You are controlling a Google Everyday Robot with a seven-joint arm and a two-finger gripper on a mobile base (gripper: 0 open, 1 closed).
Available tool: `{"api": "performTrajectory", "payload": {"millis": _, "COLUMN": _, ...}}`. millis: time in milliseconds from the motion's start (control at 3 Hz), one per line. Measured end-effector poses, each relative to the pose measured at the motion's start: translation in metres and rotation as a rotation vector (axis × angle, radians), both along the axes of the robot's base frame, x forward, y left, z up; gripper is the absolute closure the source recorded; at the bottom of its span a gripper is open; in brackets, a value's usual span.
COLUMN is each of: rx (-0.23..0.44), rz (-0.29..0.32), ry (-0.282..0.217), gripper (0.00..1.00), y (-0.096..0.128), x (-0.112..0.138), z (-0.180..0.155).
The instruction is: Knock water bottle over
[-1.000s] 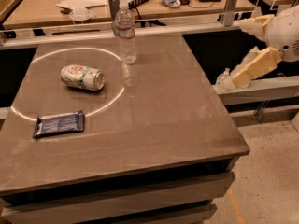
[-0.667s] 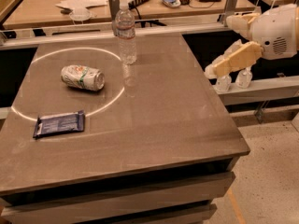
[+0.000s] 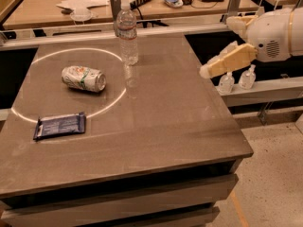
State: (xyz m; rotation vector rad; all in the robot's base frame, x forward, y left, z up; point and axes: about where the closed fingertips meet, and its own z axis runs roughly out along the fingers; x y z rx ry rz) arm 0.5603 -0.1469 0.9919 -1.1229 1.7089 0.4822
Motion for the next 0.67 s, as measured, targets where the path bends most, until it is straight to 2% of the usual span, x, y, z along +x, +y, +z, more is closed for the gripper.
{"api": "performTrajectory", "payload": {"millis": 333, "rx": 0.048, "rz": -0.046, "ry": -0.038, "gripper": 0.0, "y": 0.026, "x": 0.036, "z": -0.009}}
{"api": "performTrajectory", "payload": {"millis": 667, "rx": 0.124, "rz": -0.052, "ry": -0.057, "gripper": 0.0, "y": 0.07, "x": 0.082, "z": -0.027}}
